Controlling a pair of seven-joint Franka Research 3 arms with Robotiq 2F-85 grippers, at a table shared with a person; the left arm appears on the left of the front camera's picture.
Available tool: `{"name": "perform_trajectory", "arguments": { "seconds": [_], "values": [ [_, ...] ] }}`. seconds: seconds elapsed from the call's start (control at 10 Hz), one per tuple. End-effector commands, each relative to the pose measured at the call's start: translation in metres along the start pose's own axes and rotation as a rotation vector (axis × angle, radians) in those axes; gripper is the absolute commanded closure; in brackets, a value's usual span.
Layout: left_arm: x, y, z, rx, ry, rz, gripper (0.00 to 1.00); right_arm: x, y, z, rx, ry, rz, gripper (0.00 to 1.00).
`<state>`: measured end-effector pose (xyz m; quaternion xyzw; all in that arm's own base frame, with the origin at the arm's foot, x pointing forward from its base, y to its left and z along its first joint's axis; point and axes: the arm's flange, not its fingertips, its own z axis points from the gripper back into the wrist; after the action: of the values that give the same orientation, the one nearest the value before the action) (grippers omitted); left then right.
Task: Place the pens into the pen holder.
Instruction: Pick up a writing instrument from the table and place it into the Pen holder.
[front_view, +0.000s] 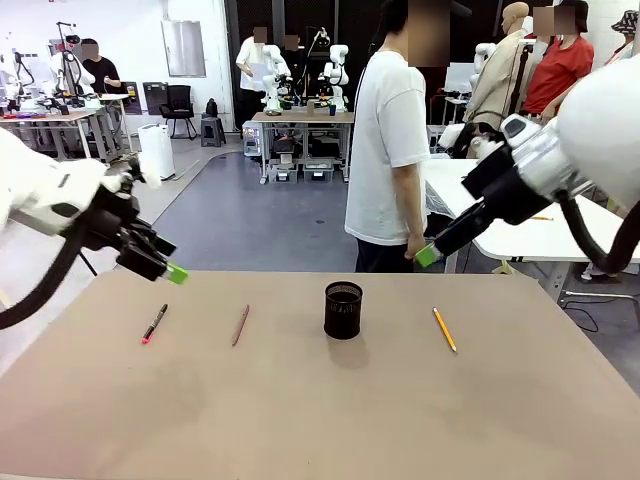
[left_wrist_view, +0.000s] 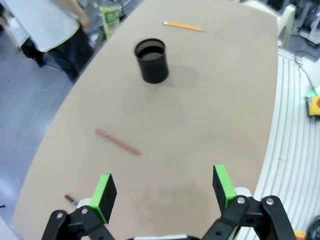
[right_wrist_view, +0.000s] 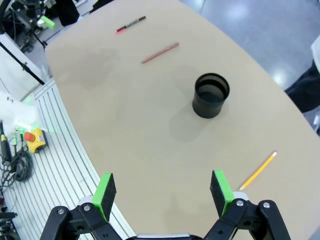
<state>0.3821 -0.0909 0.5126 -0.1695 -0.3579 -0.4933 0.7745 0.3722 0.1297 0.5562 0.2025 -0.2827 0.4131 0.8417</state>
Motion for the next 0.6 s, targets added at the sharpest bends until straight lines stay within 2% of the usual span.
{"name": "perform_trajectory", "arguments": {
  "seconds": [0.0,0.5],
  "values": [
    [-0.004,0.006,0.018,0.026,-0.004,0.009,0.0,0.004,-0.019,0.02,0.023,-0.007,0.015,0.0],
    [-0.005,0.021,0.063,0.096,-0.05,0.015,0.0,-0.006,-0.066,0.058,0.01,-0.091,-0.012,0.0]
  ]
}}
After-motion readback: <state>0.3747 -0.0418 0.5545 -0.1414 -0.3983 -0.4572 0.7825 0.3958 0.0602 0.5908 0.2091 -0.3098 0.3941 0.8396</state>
